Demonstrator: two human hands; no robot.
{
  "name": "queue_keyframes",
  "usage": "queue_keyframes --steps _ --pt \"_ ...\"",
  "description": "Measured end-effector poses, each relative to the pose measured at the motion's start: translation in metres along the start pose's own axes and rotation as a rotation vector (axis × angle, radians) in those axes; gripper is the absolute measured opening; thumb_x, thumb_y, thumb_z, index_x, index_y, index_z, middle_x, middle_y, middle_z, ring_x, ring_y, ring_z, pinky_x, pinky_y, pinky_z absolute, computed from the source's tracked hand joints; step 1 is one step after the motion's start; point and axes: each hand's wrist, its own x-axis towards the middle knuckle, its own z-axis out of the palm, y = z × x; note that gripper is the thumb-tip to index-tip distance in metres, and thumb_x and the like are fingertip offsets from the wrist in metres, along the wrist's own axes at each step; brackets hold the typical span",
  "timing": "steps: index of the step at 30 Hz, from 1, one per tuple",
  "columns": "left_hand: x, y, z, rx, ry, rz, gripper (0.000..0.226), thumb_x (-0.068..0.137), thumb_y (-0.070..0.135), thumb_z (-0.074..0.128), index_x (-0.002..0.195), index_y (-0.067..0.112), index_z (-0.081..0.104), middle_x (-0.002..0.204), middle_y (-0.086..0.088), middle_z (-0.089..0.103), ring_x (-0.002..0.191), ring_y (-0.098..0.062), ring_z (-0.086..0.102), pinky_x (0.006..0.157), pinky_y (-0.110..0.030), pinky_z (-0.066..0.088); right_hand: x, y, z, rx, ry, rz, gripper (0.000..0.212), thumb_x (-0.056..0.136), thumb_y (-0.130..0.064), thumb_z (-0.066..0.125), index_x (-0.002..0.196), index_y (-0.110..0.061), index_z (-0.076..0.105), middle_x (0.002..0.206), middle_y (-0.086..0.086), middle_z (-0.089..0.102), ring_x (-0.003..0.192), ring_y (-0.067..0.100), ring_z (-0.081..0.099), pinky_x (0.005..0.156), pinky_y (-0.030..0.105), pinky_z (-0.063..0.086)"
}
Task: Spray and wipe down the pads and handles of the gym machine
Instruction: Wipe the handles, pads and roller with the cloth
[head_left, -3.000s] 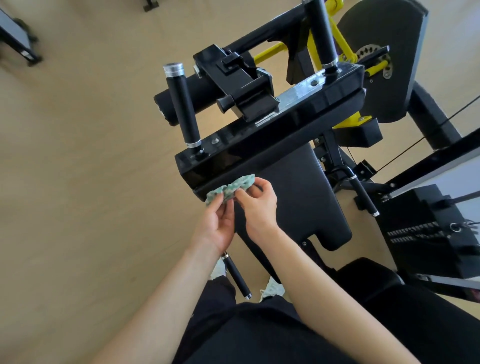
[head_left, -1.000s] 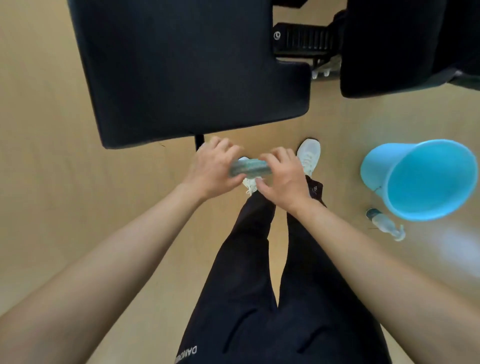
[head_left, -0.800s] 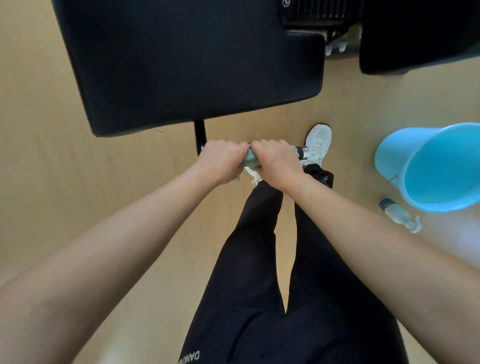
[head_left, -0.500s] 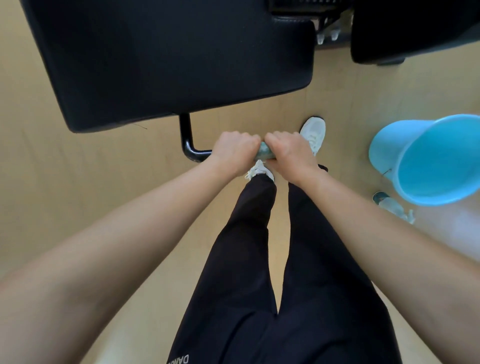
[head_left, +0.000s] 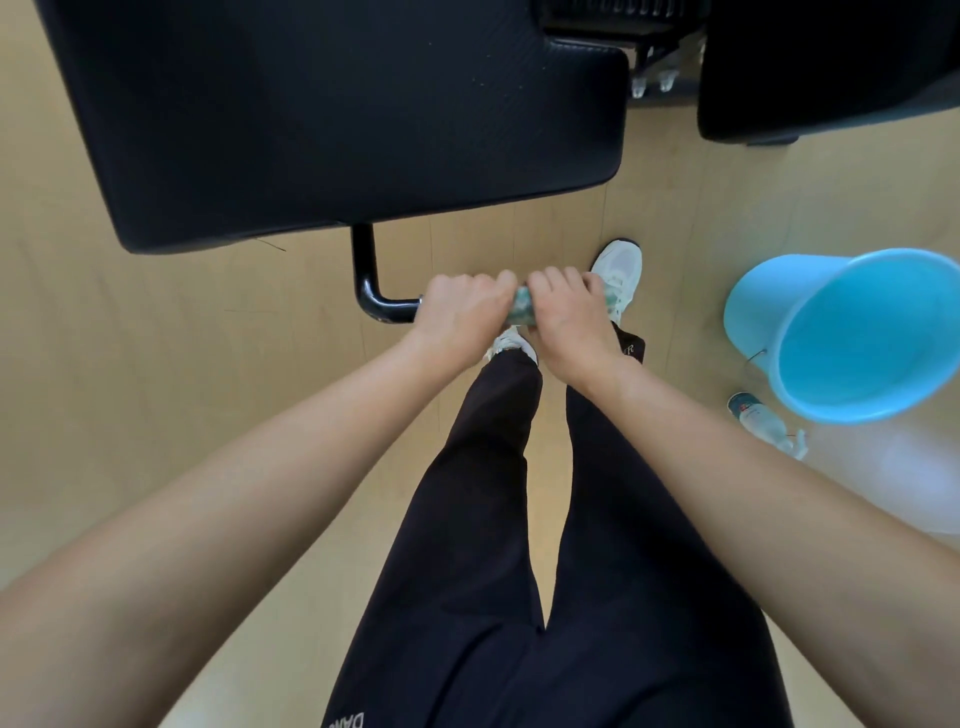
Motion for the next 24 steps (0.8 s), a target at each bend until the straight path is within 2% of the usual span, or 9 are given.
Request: queue_keyframes --steps 4,8,9,11,13,16,19,22,24 --pt "-0.024 -0.034 -0.003 -0.048 -0.015 -0.002 0.029 0.101 0.039 0.059 0.109 0.014 0.049 0.099 -0.005 0.068 0.086 -0.032 0.068 0.058 -0.037 0.036 0.010 -0.032 -0.008 0.010 -0.048 -0.096 0.024 0.091 -0.018 0.064 0.114 -0.013 0.055 0.111 0.005 0.062 0.103 0.031 0.056 0.086 0.044 0.036" --pt "-0.042 -0.061 -0.001 -0.375 -0.014 -0.034 0.032 0.091 0.034 0.069 0.113 0.014 0.057 0.104 -0.005 0.067 0.096 -0.029 0.064 0.075 -0.038 0.046 0.011 -0.055 -0.023 0.149 -0.091 -0.140 0.036 0.084 -0.035 0.059 0.116 -0.019 0.053 0.108 -0.001 0.063 0.099 0.028 0.057 0.083 0.044 0.034" --pt "-0.048 -0.066 0.000 -0.416 0.019 -0.026 0.034 0.088 0.032 0.070 0.114 0.013 0.059 0.105 -0.005 0.067 0.098 -0.029 0.063 0.080 -0.039 0.047 0.011 -0.059 -0.025 0.224 -0.096 -0.126 0.041 0.084 -0.040 0.055 0.120 -0.021 0.052 0.109 -0.002 0.063 0.098 0.026 0.057 0.084 0.044 0.035" --pt "-0.063 -0.075 0.001 -0.329 0.132 -0.033 0.045 0.082 0.032 0.066 0.123 0.015 0.060 0.113 -0.003 0.069 0.109 -0.028 0.060 0.090 -0.042 0.045 0.012 -0.067 -0.028 0.369 -0.095 -0.088 0.050 0.088 -0.046 0.044 0.134 -0.027 0.049 0.112 -0.003 0.064 0.100 0.024 0.057 0.088 0.046 0.036" --pt "-0.081 -0.081 0.002 -0.306 0.271 -0.112 0.050 0.078 0.029 0.066 0.127 0.017 0.061 0.119 -0.002 0.068 0.117 -0.029 0.055 0.092 -0.045 0.042 0.013 -0.079 -0.029 0.406 -0.085 -0.060 0.051 0.097 -0.054 0.031 0.140 -0.035 0.049 0.111 -0.003 0.064 0.102 0.022 0.057 0.088 0.046 0.034" --pt "-0.100 -0.083 0.014 -0.452 0.372 -0.209 0.044 0.081 0.022 0.069 0.124 0.013 0.064 0.128 -0.003 0.065 0.116 -0.029 0.055 0.096 -0.039 0.046 0.016 -0.096 -0.023 0.236 -0.084 -0.042 0.056 0.101 -0.067 0.020 0.125 -0.038 0.062 0.103 -0.004 0.066 0.101 0.022 0.057 0.087 0.046 0.034" --pt "-0.103 -0.075 0.023 -0.514 0.369 -0.242 0.047 0.087 0.024 0.071 0.131 0.010 0.063 0.137 -0.003 0.063 0.123 -0.028 0.055 0.104 -0.028 0.038 0.018 -0.092 -0.014 0.191 -0.012 -0.035 0.052 0.106 -0.057 0.025 0.102 -0.029 0.068 0.090 -0.002 0.067 0.092 0.025 0.059 0.080 0.043 0.032" --pt "-0.101 -0.062 0.024 -0.521 0.382 -0.312 0.051 0.089 0.024 0.072 0.137 0.011 0.062 0.140 -0.004 0.062 0.126 -0.032 0.051 0.105 -0.035 0.043 0.015 -0.057 -0.011 0.177 0.031 0.016 0.059 0.105 -0.050 0.017 0.091 -0.020 0.066 0.083 0.004 0.066 0.084 0.030 0.057 0.077 0.041 0.032" --pt "-0.099 -0.058 0.023 -0.535 0.421 -0.355 0.041 0.091 0.027 0.072 0.130 0.014 0.068 0.137 -0.002 0.065 0.124 -0.034 0.051 0.101 -0.033 0.043 0.011 -0.027 -0.013 0.153 0.000 0.101 0.056 0.106 -0.046 0.016 0.085 -0.019 0.061 0.081 0.004 0.062 0.086 0.031 0.056 0.082 0.042 0.033"
